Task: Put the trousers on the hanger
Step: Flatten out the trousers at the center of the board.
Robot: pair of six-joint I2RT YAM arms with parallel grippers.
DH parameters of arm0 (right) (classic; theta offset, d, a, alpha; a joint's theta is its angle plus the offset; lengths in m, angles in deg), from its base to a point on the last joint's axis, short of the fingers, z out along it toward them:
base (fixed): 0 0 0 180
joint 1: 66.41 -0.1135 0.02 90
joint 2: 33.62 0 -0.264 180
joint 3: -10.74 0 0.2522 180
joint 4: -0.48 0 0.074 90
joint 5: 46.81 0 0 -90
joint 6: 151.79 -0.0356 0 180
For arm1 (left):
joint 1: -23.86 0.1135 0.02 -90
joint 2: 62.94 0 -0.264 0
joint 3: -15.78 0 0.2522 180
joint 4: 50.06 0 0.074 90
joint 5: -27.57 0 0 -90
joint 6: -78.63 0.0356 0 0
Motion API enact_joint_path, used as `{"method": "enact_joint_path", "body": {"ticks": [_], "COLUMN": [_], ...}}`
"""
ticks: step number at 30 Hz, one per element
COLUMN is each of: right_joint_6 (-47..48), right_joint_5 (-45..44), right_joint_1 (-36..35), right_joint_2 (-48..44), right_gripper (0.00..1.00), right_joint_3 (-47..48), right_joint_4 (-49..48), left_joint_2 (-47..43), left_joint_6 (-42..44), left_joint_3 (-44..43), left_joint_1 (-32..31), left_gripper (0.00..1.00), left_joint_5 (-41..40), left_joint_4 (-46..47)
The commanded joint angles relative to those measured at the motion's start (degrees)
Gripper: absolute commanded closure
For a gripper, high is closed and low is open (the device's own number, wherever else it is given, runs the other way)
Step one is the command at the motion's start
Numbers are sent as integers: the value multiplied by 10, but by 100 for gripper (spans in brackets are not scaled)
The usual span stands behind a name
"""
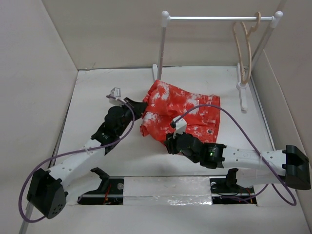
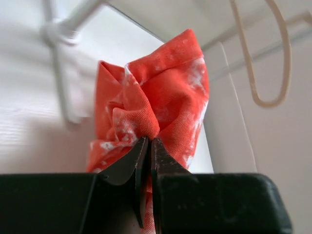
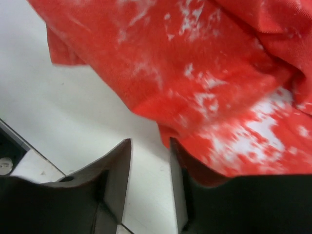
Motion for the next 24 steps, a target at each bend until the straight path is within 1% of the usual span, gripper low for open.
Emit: {"method": "enact_joint_path", "body": {"ticks": [1,2,4,5,6,7,8,9,10,11,12,13,14,16,17,18,19,20,21,22,23,24], "right_joint_6": [-8,-16,-18,-18,-33,-45,-63,-94,-114,-132,-162,-170,-176,-180,-176,-166,-160,-152,-136,-128,-120,-106], "right_joint_5": [-65,-70,-83,-80,-81,-95,-105,-112,-121,-121,-121,-122,-124,-123,-117,-113,-100,-89,-78,-67,-42,-29], "right_joint_1": [-15,-15,-15,-15,-7,0,0,7,14,31,40,47,56,85,98,127,142,157,172,200,213,225], "right_joint_2": [-31,-70,-112,-132,-147,-171,-179,-188,-203,-210,-220,-231,-256,-286,-302,-331,-343,-354,-368,-372,-373,-369], "right_gripper": [65,69,67,64,55,50,45,36,33,32,31,31,31,31,33,42,49,56,60,64,75,91], "right_joint_3": [41,33,16,7,-4,-9,-16,-23,-39,-47,-55,-77,-88,-110,-123,-128,-132,-138,-139,-140,-140,-139], "right_joint_4": [25,33,32,30,54,74,92,125,145,162,185,188,189,186,184,177,171,167,160,157,155,147], "left_joint_2": [36,77,130,155,204,224,241,269,278,281,280,275,269,235,219,176,150,127,83,63,49,31], "left_joint_6": [86,125,155,162,170,178,178,174,167,164,163,170,166,147,115,99,85,73,55,48,43,39], "left_joint_3": [-120,-192,-267,-334,-355,-368,-377,-375,-369,-351,-336,-320,-287,-253,-213,-191,-166,-120,-98,-77,-44,-32], "left_joint_1": [-107,-164,-200,-209,-218,-223,-234,-239,-245,-250,-250,-250,-250,-250,-250,-250,-250,-250,-233,-223,-212,-187], "left_gripper": [100,100,100,100,99,88,58,44,33,19,15,14,13,13,15,15,15,16,16,16,16,16], "left_joint_5": [-91,-158,-202,-212,-218,-214,-209,-210,-215,-219,-211,-196,-183,-202,-219,-252,-262,-268,-267,-258,-244,-201], "left_joint_4": [-78,-125,-180,-239,-263,-273,-287,-289,-288,-282,-272,-254,-234,-219,-215,-210,-203,-183,-171,-159,-133,-123]}}
